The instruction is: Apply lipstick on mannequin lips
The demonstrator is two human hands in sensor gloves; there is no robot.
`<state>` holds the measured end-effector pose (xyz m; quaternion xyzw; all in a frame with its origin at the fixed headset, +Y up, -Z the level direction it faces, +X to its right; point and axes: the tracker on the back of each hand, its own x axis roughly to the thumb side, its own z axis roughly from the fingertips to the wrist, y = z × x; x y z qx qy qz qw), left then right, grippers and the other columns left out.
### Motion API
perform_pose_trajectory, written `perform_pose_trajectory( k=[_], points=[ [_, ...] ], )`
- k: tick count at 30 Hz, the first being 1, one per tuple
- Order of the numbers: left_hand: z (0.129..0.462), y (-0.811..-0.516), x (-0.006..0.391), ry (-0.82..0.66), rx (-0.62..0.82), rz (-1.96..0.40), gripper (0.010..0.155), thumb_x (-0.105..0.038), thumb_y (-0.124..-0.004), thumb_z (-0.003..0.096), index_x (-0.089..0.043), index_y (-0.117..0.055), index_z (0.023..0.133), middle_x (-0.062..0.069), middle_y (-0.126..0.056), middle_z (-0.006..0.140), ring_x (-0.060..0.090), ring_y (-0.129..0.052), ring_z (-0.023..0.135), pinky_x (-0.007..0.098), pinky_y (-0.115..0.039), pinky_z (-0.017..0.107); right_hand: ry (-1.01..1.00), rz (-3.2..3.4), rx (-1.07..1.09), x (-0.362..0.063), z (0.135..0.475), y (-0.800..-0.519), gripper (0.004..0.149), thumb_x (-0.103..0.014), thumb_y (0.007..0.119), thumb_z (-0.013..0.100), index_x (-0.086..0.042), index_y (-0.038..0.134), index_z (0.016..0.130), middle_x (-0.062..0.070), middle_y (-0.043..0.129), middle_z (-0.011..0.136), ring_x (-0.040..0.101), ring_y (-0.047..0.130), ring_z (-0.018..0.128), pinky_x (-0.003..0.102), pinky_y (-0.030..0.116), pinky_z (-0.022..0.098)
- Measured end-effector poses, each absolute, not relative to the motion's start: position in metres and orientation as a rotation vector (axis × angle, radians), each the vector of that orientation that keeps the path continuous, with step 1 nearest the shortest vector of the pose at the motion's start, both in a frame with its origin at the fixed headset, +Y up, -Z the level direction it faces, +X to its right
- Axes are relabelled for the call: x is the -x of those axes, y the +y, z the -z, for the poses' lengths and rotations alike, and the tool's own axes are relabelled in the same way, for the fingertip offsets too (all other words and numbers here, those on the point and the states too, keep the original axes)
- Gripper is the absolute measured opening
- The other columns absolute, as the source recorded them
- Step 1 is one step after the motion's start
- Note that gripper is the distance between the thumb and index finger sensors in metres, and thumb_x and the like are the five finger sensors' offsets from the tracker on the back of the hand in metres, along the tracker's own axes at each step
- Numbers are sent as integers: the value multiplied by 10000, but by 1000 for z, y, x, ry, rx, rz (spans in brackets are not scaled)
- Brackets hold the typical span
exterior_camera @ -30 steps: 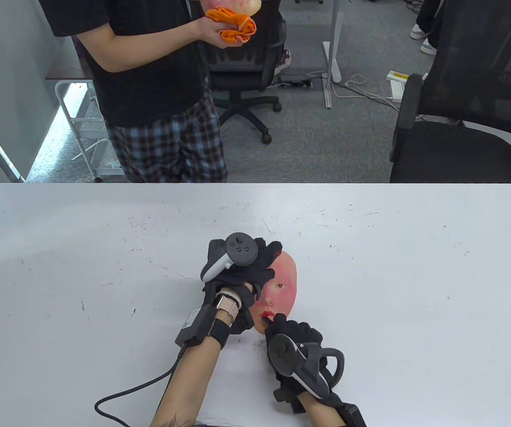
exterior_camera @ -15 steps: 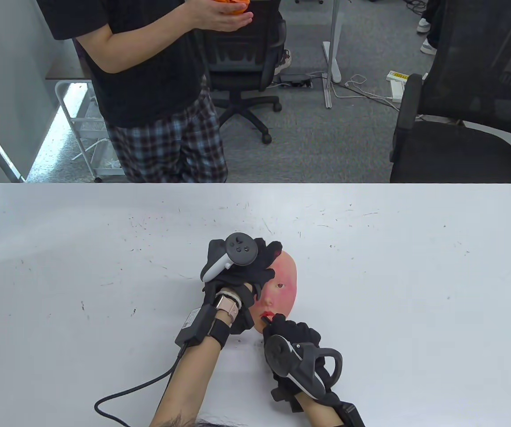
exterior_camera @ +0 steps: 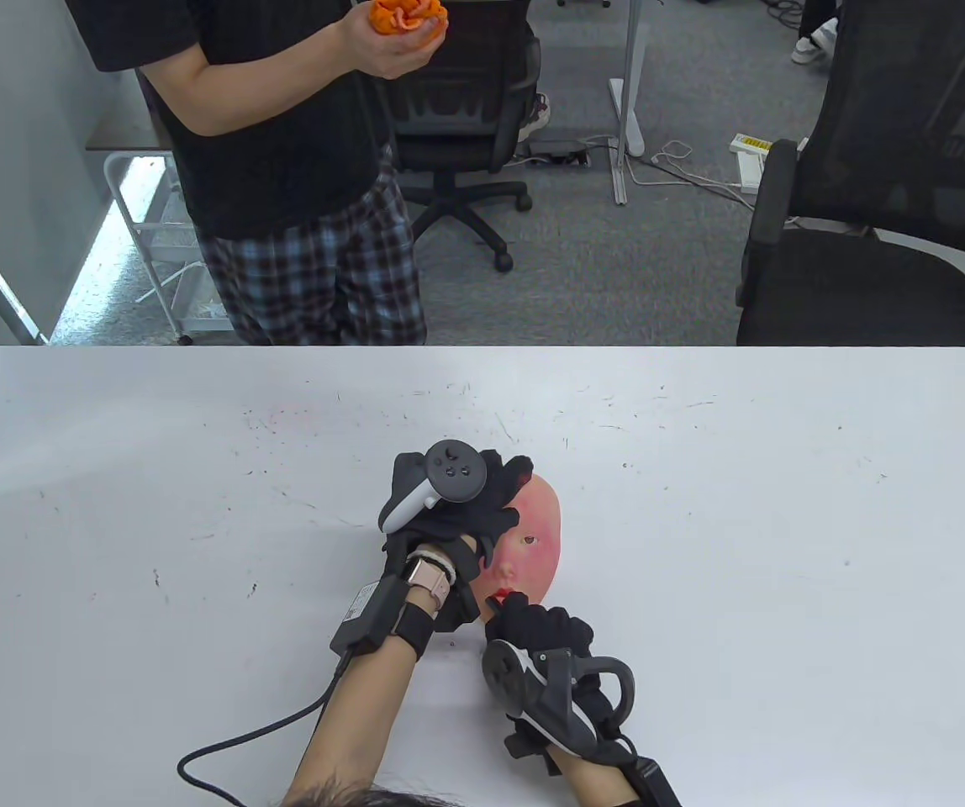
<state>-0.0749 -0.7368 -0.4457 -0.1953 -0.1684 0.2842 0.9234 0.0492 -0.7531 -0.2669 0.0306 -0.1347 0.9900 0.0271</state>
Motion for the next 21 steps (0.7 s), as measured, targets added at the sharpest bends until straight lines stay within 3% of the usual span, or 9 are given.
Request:
perform_pose_trajectory(
  k=[11,21],
  points=[
    [446,-737,75,-347,405,-586,711,-370,-714,545,-451,-383,1169,22,-192,1242,333,-172,1109,532,-268,827,-346,-3088,-147,-38,268,-760,503,-474,746,437,-128,886,774,-57,912,311,147,905,288,462,788,399],
    [446,-737,75,-347,407,-587,712,-372,-713,545,-451,-382,1170,19,-189,1243,333,-169,1109,533,-265,828,-450,-3113,-65,-51,260,-753,503,-468,752,431,-115,894,760,-57,910,294,145,905,270,460,792,384]
  ],
)
